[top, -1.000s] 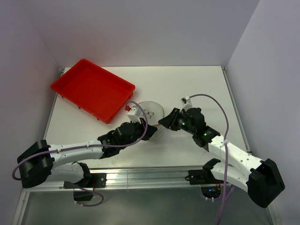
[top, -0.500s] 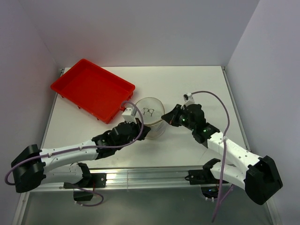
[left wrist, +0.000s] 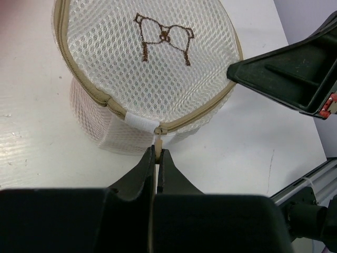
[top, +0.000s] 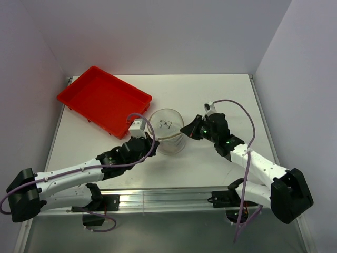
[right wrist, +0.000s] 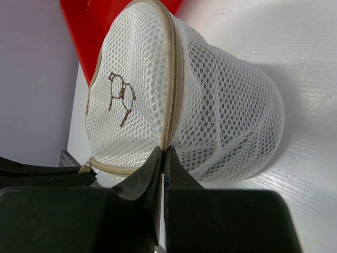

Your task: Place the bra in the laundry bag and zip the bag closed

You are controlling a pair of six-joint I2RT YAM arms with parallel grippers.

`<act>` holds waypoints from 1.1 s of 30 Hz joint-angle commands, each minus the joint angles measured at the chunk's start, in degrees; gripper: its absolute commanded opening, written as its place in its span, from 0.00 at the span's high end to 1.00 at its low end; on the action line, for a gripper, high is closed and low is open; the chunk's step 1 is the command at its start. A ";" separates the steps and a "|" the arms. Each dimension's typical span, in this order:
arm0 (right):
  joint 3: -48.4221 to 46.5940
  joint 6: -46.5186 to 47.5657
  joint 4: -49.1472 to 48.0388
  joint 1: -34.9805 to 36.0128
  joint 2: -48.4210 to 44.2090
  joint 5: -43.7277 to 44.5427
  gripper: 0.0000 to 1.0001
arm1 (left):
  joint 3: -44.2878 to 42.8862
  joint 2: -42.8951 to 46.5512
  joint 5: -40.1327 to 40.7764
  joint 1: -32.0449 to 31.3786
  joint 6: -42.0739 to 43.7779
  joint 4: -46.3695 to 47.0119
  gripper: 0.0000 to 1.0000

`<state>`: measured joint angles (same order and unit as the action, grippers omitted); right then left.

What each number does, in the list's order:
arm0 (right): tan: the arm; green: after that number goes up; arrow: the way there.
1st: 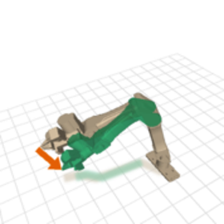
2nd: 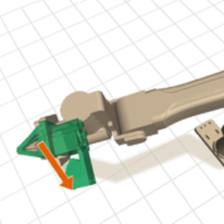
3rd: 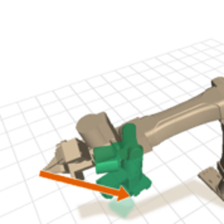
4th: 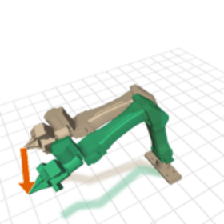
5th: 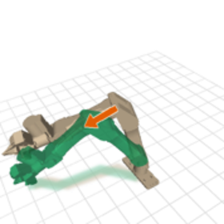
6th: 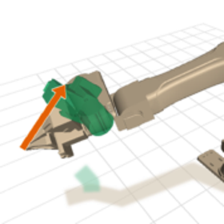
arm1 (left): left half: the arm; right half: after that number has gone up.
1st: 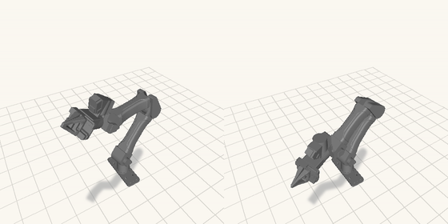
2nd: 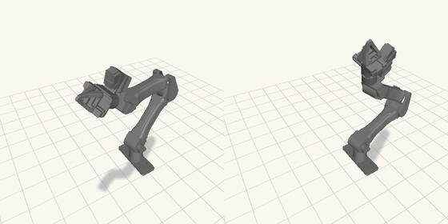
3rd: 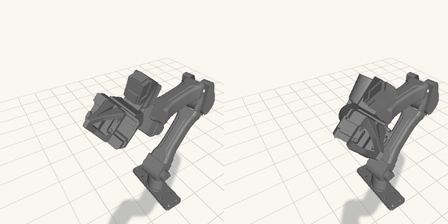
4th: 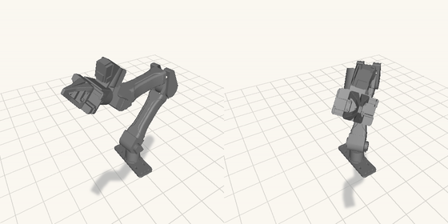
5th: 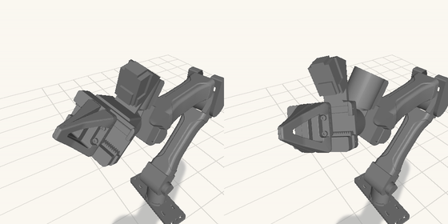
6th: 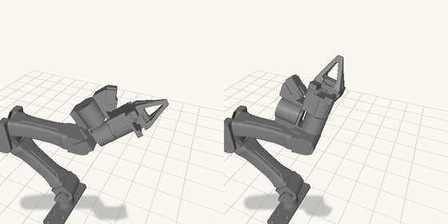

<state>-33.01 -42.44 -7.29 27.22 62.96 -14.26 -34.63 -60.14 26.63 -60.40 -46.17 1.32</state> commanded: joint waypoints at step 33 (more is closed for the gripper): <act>-5.04 12.03 20.47 -1.73 -28.32 26.12 0.00 | -8.96 26.03 10.98 0.55 12.60 -19.69 0.15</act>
<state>-35.70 -32.84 9.58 25.82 39.09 4.34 -41.41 -36.07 36.40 -59.96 -35.42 -16.73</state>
